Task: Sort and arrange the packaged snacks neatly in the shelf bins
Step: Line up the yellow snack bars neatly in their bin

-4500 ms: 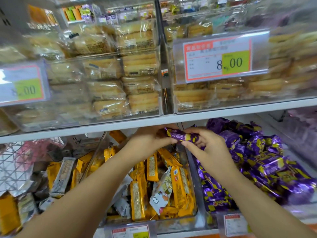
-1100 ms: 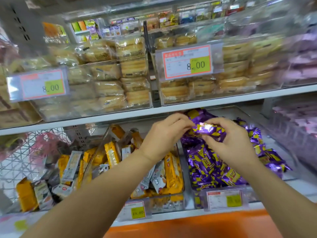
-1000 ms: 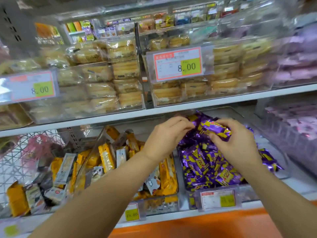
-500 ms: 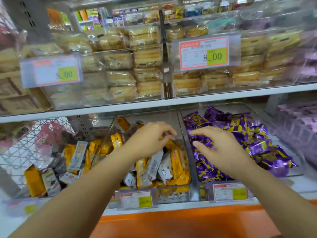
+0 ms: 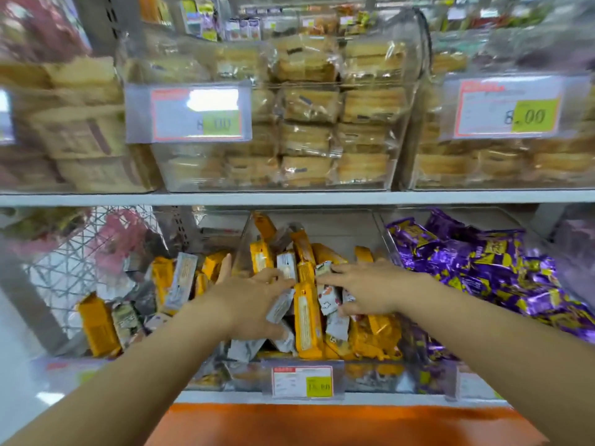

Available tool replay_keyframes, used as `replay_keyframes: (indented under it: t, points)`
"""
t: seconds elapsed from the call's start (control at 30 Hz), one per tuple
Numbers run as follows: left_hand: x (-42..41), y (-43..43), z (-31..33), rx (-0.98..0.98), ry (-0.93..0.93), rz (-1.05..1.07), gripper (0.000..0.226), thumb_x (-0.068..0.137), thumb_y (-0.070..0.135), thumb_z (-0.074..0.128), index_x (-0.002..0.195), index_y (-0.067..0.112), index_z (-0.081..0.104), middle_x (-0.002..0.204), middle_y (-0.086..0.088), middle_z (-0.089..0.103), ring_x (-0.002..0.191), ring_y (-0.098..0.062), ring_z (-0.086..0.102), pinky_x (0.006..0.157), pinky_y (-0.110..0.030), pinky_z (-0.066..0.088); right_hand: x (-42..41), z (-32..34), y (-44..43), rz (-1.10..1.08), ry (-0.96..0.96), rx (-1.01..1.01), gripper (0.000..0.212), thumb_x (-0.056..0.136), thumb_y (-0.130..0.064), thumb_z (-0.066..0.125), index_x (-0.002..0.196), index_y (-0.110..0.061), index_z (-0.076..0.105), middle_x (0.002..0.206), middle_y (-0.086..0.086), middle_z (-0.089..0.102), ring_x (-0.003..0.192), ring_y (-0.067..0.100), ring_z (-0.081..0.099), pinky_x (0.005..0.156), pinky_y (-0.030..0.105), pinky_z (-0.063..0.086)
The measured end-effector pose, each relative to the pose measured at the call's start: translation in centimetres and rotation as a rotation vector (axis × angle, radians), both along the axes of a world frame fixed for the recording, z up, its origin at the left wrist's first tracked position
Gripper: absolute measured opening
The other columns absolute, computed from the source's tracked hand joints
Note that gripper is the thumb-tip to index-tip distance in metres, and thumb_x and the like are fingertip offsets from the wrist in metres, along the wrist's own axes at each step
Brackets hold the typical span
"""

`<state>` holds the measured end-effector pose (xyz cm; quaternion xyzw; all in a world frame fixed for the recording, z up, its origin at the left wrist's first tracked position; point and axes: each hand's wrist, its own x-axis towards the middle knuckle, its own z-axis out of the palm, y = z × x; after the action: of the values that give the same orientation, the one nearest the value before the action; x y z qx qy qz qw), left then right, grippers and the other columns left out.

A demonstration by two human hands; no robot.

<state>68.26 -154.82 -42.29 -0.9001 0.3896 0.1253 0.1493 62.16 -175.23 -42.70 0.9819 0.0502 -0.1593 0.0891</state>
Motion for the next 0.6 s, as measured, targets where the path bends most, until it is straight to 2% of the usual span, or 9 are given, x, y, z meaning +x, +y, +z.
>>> replay_keyframes:
  t: [0.1,0.2,0.27,0.33,0.37,0.47,0.53,0.6]
  points:
    - [0.5,-0.8,-0.1,0.011,-0.017,0.004,0.087,0.084,0.07,0.044,0.15,0.038,-0.003,0.159,0.007,-0.009,0.143,-0.028,0.021,0.108,-0.059,-0.017,2.2,-0.6,-1.0,-0.087,-0.179,-0.107,0.054,0.092,-0.043,0.051,0.142,-0.04,0.032,0.141,0.002,0.044,0.126,0.028,0.043,0.095,0.041,0.038]
    - [1.0,-1.0,-0.1,-0.031,0.037,-0.033,0.087,0.085,0.067,0.048,0.15,0.039,-0.003,0.159,0.004,-0.013,0.144,-0.027,0.02,0.11,-0.059,-0.014,3.4,-0.8,-1.7,-0.179,-0.27,-0.077,0.041,0.09,-0.039,0.057,0.13,-0.028,0.052,0.124,0.005,0.056,0.112,0.028,0.054,0.087,0.036,0.046]
    - [1.2,-1.1,-0.4,-0.079,0.125,-0.043,0.085,0.086,0.061,0.052,0.149,0.042,-0.001,0.158,0.006,-0.017,0.141,-0.028,0.027,0.116,-0.053,0.007,3.6,-0.7,-2.0,-0.179,-0.315,0.019,0.039,0.09,-0.032,0.058,0.128,-0.024,0.054,0.123,0.006,0.057,0.108,0.027,0.056,0.086,0.034,0.049]
    - [1.0,-1.5,-0.7,-0.15,0.221,-0.052,0.082,0.087,0.054,0.055,0.148,0.044,0.002,0.156,0.011,-0.021,0.136,-0.03,0.035,0.108,-0.044,0.035,3.4,0.1,-2.1,-0.197,-0.371,0.214,0.041,0.094,-0.025,0.053,0.134,-0.024,0.049,0.131,0.004,0.053,0.113,0.024,0.054,0.088,0.026,0.045]
    - [0.7,-1.9,-1.1,-0.19,0.252,-0.068,0.081,0.087,0.051,0.056,0.148,0.043,0.004,0.155,0.013,-0.023,0.136,-0.03,0.034,0.103,-0.042,0.041,3.3,0.6,-2.0,-0.194,-0.387,0.323,0.04,0.096,-0.024,0.05,0.136,-0.026,0.047,0.135,0.002,0.05,0.118,0.021,0.051,0.088,0.022,0.04]
    - [-0.3,-2.7,-2.2,-0.265,0.282,-0.125,0.075,0.088,0.041,0.056,0.149,0.039,0.011,0.155,0.013,-0.025,0.139,-0.034,0.026,0.101,-0.04,0.041,3.3,1.5,-0.8,-0.079,-0.292,0.572,0.037,0.098,-0.026,0.047,0.135,-0.032,0.048,0.141,-0.007,0.046,0.127,0.011,0.044,0.095,0.017,0.032]
    - [-0.7,-2.6,-2.5,-0.303,0.312,-0.139,0.068,0.091,0.036,0.054,0.148,0.037,0.018,0.157,0.009,-0.011,0.137,-0.032,0.028,0.103,-0.039,0.039,3.5,1.0,0.2,0.029,-0.16,0.616,0.041,0.095,-0.035,0.051,0.135,-0.035,0.046,0.144,-0.006,0.042,0.131,0.01,0.039,0.106,0.023,0.031]
    - [-0.9,-2.0,-2.3,-0.326,0.338,-0.16,0.059,0.093,0.032,0.052,0.146,0.037,0.027,0.156,0.008,0.004,0.134,-0.027,0.033,0.101,-0.034,0.038,3.8,0.4,0.4,0.05,-0.088,0.606,0.052,0.09,-0.046,0.055,0.139,-0.037,0.04,0.147,-0.004,0.037,0.134,0.011,0.034,0.11,0.028,0.029]
